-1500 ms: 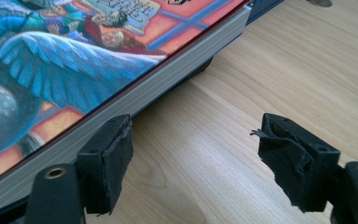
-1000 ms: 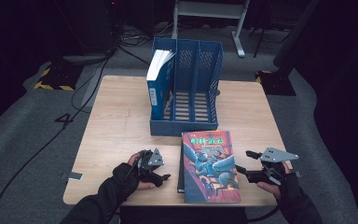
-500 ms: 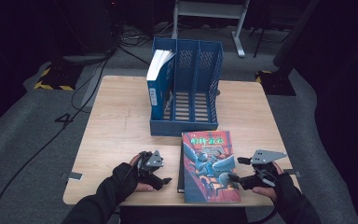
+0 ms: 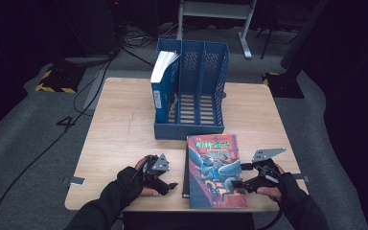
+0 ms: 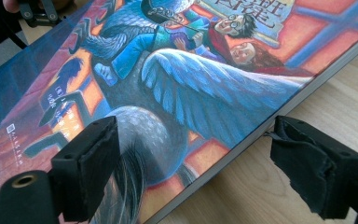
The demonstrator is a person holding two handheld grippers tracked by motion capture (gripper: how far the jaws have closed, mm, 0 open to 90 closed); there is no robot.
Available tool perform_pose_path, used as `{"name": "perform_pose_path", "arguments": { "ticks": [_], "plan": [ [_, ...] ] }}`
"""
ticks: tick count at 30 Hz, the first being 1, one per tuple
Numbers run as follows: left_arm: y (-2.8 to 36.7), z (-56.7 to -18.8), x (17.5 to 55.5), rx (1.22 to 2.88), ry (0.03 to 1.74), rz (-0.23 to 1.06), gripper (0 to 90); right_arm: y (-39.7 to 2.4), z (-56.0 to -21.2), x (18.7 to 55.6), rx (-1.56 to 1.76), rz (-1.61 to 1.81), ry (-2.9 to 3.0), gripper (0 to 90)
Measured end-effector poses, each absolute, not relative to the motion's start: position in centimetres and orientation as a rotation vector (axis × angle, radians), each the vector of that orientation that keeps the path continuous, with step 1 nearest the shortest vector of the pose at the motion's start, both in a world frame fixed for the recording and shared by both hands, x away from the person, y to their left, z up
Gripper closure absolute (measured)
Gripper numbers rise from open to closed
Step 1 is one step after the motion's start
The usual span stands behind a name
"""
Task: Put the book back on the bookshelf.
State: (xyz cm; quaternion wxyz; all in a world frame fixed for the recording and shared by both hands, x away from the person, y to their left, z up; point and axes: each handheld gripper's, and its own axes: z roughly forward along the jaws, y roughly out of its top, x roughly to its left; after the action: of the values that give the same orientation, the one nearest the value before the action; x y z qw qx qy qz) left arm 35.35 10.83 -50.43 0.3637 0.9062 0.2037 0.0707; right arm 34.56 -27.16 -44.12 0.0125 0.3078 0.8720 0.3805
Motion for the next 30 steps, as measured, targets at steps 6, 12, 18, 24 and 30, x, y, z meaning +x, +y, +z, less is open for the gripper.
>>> {"name": "perform_pose_path", "arguments": {
  "ticks": [6, 12, 18, 24, 30],
  "plan": [
    [10.8, -50.4, 35.4, 2.334, 0.518, 0.180, 13.0, -26.6, -43.4, 34.0, 0.891, 1.106, 2.690, 18.1],
    [10.8, -50.4, 35.4, 2.334, 0.516, 0.178, 13.0, -26.9, -42.9, 34.3, 0.876, 1.118, 2.684, 26.1],
    [10.8, -50.4, 35.5, 2.337, 0.515, 0.177, 13.0, -27.0, -42.5, 34.6, 0.866, 1.163, 2.663, 31.5],
    [10.8, -50.4, 35.6, 2.339, 0.498, 0.174, 12.9, -26.4, -42.9, 35.9, 0.862, 1.235, 2.677, 42.0],
    [10.8, -50.4, 35.7, 2.340, 0.492, 0.171, 12.8, -26.9, -43.3, 36.5, 0.892, 1.341, 2.676, 56.9]
  ]
}}
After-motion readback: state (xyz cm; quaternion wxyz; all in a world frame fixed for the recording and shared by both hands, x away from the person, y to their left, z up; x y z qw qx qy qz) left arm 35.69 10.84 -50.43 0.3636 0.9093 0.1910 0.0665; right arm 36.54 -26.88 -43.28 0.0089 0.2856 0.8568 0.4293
